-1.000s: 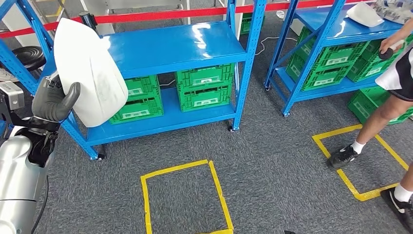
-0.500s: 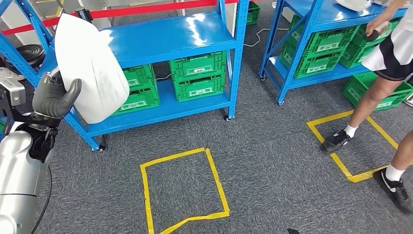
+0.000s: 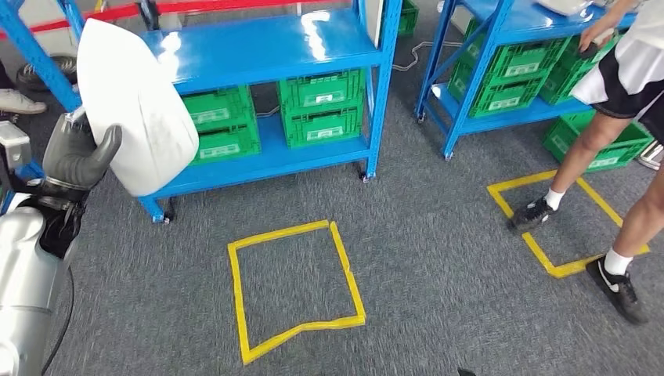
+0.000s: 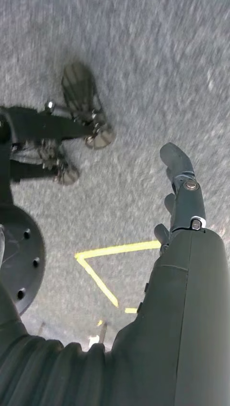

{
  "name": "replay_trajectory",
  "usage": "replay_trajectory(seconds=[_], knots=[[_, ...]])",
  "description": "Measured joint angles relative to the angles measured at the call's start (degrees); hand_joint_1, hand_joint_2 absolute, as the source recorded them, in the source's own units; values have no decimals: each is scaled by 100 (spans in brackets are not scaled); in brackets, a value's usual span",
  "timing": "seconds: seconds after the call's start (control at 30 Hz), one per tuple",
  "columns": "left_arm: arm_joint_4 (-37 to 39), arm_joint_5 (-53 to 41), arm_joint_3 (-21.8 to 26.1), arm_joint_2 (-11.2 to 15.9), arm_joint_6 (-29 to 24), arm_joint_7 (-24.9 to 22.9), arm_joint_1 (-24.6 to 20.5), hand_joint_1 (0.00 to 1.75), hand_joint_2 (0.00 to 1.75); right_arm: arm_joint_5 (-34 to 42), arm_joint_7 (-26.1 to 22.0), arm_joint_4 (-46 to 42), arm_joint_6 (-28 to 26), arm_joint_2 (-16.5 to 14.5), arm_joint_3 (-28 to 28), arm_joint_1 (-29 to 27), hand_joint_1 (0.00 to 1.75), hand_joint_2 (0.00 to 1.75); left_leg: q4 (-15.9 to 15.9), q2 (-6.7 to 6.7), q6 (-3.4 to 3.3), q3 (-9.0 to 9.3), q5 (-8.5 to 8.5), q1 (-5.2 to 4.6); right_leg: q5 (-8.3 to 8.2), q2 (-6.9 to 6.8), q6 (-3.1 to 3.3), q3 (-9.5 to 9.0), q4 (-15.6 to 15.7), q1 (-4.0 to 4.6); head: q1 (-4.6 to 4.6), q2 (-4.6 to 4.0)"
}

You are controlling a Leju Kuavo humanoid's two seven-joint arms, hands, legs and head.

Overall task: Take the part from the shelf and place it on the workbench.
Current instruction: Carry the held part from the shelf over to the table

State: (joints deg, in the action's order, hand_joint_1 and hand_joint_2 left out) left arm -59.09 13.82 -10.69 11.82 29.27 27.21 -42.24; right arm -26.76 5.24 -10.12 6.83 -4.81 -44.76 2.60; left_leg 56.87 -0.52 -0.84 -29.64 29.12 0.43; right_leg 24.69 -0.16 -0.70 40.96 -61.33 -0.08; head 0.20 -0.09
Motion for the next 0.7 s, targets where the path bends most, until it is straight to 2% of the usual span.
replay_trajectory(seconds=[0.07, 0.1, 0.13, 0.17, 0.2, 0.23, 0.3, 0.33, 0.37, 0.4, 0.43, 0.47, 0.5, 0.53, 0.6, 0.63, 0.67, 0.7], knots=[[40, 11, -5, 7, 14, 20, -12, 175, 175, -2, -17, 0, 1, -8, -5, 1, 0, 175, 19, -3, -40, -176, -134, -1, 594, 9, -60, 186, -720, -23, 14, 0], [62, 18, -7, 11, 23, 35, -16, 175, 175, -3, -28, 0, 2, -9, -10, 2, 0, 175, 36, -3, -38, -270, -199, -1, 774, 9, -84, 253, -1100, -36, 15, 0], [82, 25, -10, 18, 28, 49, -17, 175, 175, -3, -38, 0, 2, -9, -15, 3, 0, 175, 56, -4, -31, -365, -259, 1, 813, 9, -104, 262, -1357, -49, 15, 0], [104, 32, -16, 24, 32, 66, -18, 175, 175, -4, -47, 0, 5, -9, -20, 3, 0, 175, 81, -3, -16, -462, -315, 5, 740, 9, -119, 185, -1441, -64, 16, 0], [123, 38, -22, 31, 32, 82, -18, 175, 175, -5, -51, 0, 10, -9, -23, 3, 0, 175, 110, -2, 5, -546, -361, 12, 590, 8, -127, -6, -1275, -80, 17, 0], [138, 44, -30, 38, 31, 97, -19, 175, 175, -6, -55, 0, 15, -9, -25, 5, 0, 175, 145, -1, 31, -621, -399, 20, 455, 8, -132, -286, -928, -96, 17, 0], [157, 54, -43, 56, 21, 119, -30, 175, 175, -8, -63, 0, 28, -10, -27, 19, 0, 175, 205, -6, 99, -734, -462, 19, 460, 22, -103, -842, -128, -90, 15, 0], [164, 58, -52, 64, 15, 122, -42, 175, 175, -9, -67, 0, 33, -11, -28, 25, 0, 175, 220, -11, 137, -768, -499, 16, 520, 33, -67, -985, 125, -77, 14, 0], [173, 63, -61, 72, 9, 122, -54, 175, 175, -11, -70, 0, 39, -12, -29, 29, 0, 175, 216, -15, 177, -792, -547, 13, 570, 43, -21, -1025, 238, -56, 11, 0], [185, 67, -70, 78, 5, 119, -62, 175, 175, -14, -73, 0, 45, -13, -31, 27, 0, 175, 201, -18, 219, -806, -598, 15, 548, 48, 37, -1001, 268, -48, 10, 0], [198, 72, -78, 84, 2, 116, -62, 175, 175, -16, -74, 1, 54, -16, -32, 23, 0, 175, 198, -14, 253, -829, -611, 25, 502, 38, 86, -966, 281, -52, 13, 0], [210, 75, -84, 95, 0, 111, -59, 175, 175, -20, -76, 1, 63, -20, -33, 23, 0, 175, 238, -5, 283, -869, -554, 32, 459, 31, 137, -930, 294, -58, 9, 0], [221, 77, -89, 107, -2, 108, -56, 175, 175, -22, -78, 2, 71, -22, -33, 23, 0, 175, 374, 6, 306, -931, -404, 39, 411, 22, 187, -889, 313, -69, 4, 0], [230, 78, -95, 121, -2, 107, -54, 175, 175, -27, -80, 2, 78, -25, -33, 25, 0, 175, 633, 17, 325, -1023, -172, 45, 364, 15, 220, -840, 323, -72, -2, 0], [246, 90, -108, 140, -2, 115, -46, 175, 175, -40, -84, 2, 87, -25, -33, 25, 0, 175, 1354, 26, 354, -1223, 278, 43, 282, 11, 256, -733, 323, -59, -14, 0], [254, 102, -113, 146, -1, 128, -31, 175, 175, -50, -87, 2, 95, -25, -33, 23, 0, 175, 1653, 27, 364, -1278, 381, 43, 241, 8, 259, -682, 320, -51, -15, 0], [262, 117, -117, 151, 3, 145, -14, 175, 175, -61, -97, 2, 107, -26, -33, 21, 0, 175, 1771, 27, 363, -1247, 364, 43, 204, 6, 258, -637, 317, -45, -16, 0], [267, 133, -120, 156, 7, 166, 1, 175, 175, -72, -113, 2, 121, -26, -33, 18, 0, 175, 1680, 27, 355, -1110, 261, 43, 169, 6, 251, -597, 313, -41, -15, 0]])
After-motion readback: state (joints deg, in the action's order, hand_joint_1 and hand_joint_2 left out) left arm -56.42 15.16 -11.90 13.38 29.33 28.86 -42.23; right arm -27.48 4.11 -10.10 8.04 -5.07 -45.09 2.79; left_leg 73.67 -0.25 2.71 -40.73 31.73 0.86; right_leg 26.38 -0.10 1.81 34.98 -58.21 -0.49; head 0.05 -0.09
